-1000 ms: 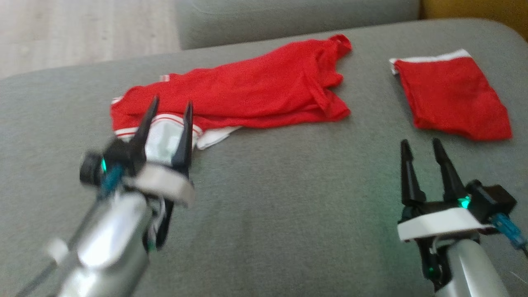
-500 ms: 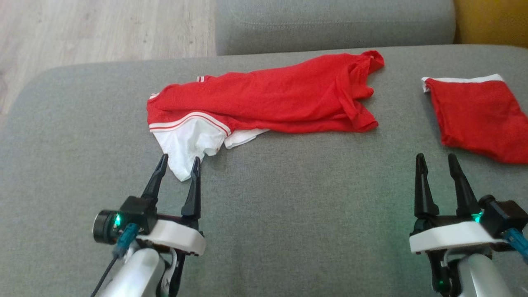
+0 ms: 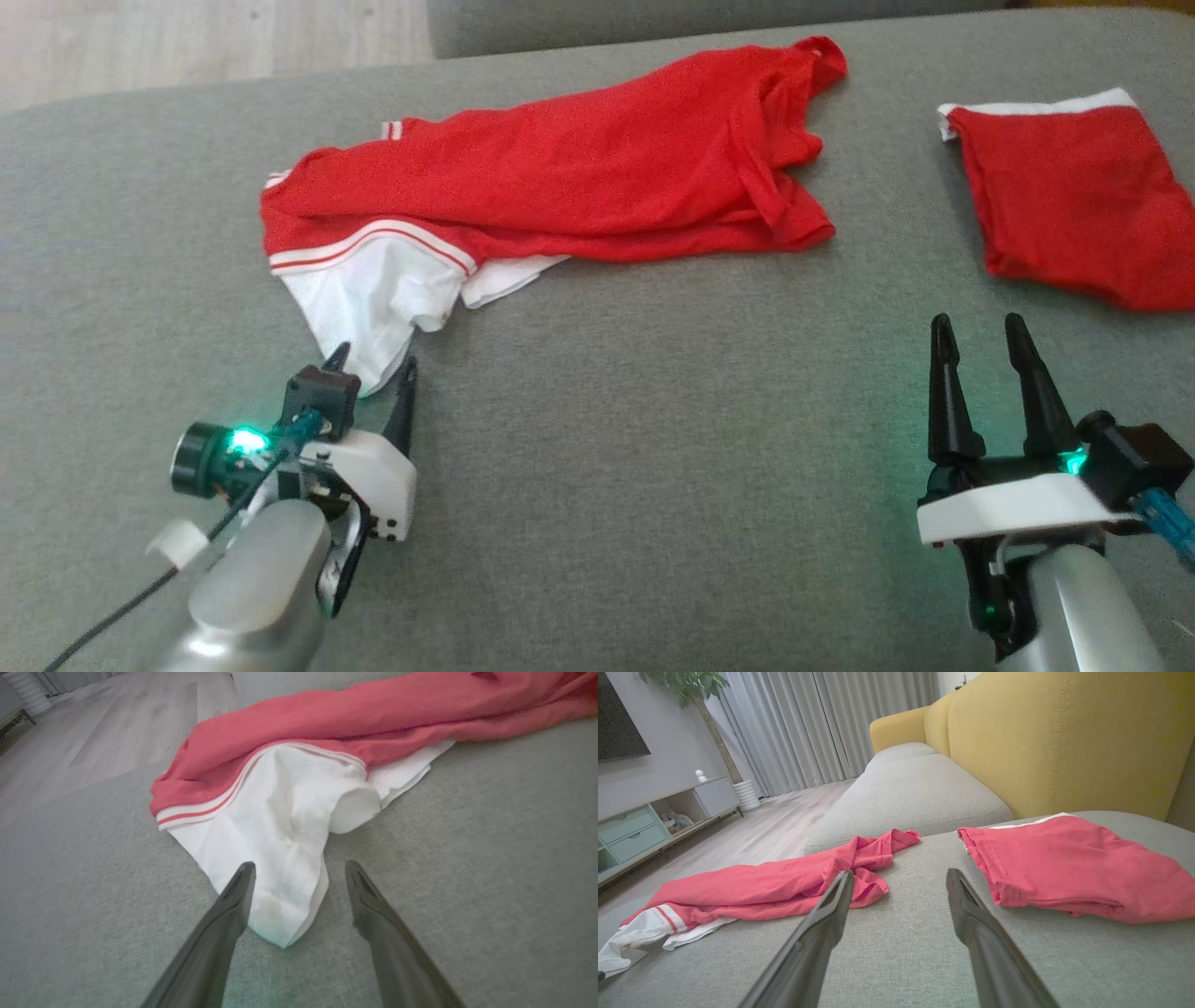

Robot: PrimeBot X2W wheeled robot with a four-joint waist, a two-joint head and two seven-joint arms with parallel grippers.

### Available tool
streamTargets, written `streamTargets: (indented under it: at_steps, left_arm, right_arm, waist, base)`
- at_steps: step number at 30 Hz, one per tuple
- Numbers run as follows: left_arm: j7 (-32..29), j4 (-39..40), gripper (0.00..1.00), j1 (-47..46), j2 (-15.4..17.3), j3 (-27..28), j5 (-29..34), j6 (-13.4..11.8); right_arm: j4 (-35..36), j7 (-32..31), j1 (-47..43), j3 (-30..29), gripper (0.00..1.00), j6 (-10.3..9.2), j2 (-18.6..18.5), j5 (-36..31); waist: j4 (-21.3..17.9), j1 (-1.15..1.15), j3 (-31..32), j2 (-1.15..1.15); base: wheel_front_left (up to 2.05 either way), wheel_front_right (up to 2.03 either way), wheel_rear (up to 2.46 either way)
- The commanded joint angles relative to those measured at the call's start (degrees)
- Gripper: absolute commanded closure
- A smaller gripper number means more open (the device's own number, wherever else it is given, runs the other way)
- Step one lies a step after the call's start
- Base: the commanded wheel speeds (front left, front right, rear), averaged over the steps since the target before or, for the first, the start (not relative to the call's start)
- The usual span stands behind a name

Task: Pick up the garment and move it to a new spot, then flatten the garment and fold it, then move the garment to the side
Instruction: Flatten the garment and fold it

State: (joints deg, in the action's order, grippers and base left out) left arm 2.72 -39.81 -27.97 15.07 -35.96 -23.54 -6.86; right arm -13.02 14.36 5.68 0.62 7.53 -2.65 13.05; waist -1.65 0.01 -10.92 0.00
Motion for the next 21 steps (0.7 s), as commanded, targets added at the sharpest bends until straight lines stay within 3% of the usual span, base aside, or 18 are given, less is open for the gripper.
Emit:
streamTargets:
  at_steps: [1,5,7,8,15,21]
  left_arm:
    - [-0.3,0.2,0.00,-2.8,1.7,1.5,0.4,0.1]
    - [-2.5,-3.8,0.00,-4.3,1.4,0.7,0.0,1.7]
    - [-2.4,-5.0,0.87,-4.8,1.3,0.4,-0.1,2.3]
    - [-1.9,-5.3,1.00,-5.1,1.3,0.4,-0.2,2.6]
    - [6.7,-3.3,1.00,-6.4,1.7,0.8,0.7,2.3]
    - [11.5,6.2,1.00,-7.9,3.9,1.2,3.5,0.9]
  right_arm:
    - [1.9,0.6,2.1,1.4,0.00,-0.04,-0.2,-0.1]
    - [1.8,0.6,2.4,1.5,0.00,-0.04,-0.2,0.0]
    - [1.7,0.6,2.5,1.6,0.00,-0.04,-0.2,0.1]
    - [1.7,0.6,2.6,1.6,0.00,-0.04,-0.2,0.1]
    - [0.9,0.6,2.1,1.6,0.00,-0.04,-0.2,0.3]
    - [0.3,0.6,1.7,1.8,0.00,-0.04,-0.2,0.6]
  waist:
    - [-0.7,-0.01,-0.6,0.00]
    - [-1.3,-0.01,-1.0,0.00]
    - [-1.6,-0.01,-0.9,0.00]
    - [-1.6,-0.01,-0.8,0.00]
    - [-1.2,-0.01,1.3,0.00]
    - [-0.9,-0.01,3.9,0.00]
  base:
    - [0.00,0.00,0.00]
    - [0.00,0.00,0.00]
    - [0.00,0.00,0.00]
    - [0.00,0.00,0.00]
    - [0.00,0.00,0.00]
    - [0.00,0.00,0.00]
